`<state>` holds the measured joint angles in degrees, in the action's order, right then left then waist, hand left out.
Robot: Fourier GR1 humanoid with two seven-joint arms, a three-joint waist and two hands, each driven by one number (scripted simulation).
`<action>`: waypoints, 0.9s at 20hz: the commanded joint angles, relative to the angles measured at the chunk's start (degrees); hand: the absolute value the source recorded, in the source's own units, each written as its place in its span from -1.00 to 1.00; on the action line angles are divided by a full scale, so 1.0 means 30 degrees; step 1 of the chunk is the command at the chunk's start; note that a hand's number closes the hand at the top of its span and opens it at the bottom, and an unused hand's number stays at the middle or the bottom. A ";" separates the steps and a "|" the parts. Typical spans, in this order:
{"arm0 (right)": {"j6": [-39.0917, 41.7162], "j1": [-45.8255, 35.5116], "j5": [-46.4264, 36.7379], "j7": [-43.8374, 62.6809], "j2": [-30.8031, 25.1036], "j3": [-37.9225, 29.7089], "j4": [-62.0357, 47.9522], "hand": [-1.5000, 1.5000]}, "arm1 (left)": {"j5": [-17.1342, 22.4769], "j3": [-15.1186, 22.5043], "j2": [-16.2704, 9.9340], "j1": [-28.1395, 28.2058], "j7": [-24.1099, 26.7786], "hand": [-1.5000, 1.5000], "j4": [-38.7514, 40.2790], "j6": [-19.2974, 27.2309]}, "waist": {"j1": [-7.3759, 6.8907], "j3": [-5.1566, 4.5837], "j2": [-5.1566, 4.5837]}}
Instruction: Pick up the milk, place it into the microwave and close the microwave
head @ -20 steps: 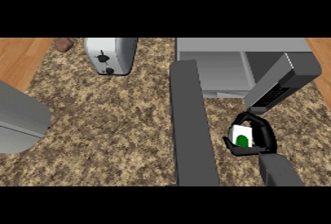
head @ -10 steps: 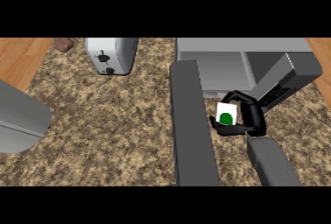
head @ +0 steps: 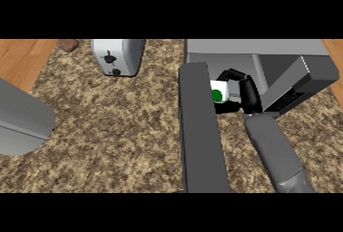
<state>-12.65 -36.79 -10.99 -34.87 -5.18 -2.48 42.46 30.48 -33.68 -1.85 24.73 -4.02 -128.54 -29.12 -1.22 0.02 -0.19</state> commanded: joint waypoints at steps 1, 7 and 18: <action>-0.1704 -0.3589 -0.0864 0.0890 -0.0151 -0.0670 -0.3349 1.00 | 0.0873 -0.0469 -0.0783 -0.0296 -0.0424 -1.00 0.0484 -0.0179 | -0.0375 0.0006 -0.0131; -0.3712 -0.6042 -0.1703 0.0407 -0.0766 -0.1399 -0.7560 1.00 | -0.0348 -0.0084 -0.0096 -0.0253 0.0380 -1.00 0.0488 -0.0845 | -0.0812 0.0024 -0.0320; -0.8128 -0.7287 -0.2182 -0.1162 -0.1944 -0.2345 -1.0030 1.00 | -0.0607 0.0133 -0.0576 -0.1819 0.0561 -1.00 0.1802 -0.0776 | -0.1487 0.0046 -0.0808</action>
<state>-30.97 -57.48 -16.26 -37.16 -10.13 -9.31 14.08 29.29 -33.32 -3.11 20.70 -2.59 -124.15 -31.64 -5.06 0.15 -2.13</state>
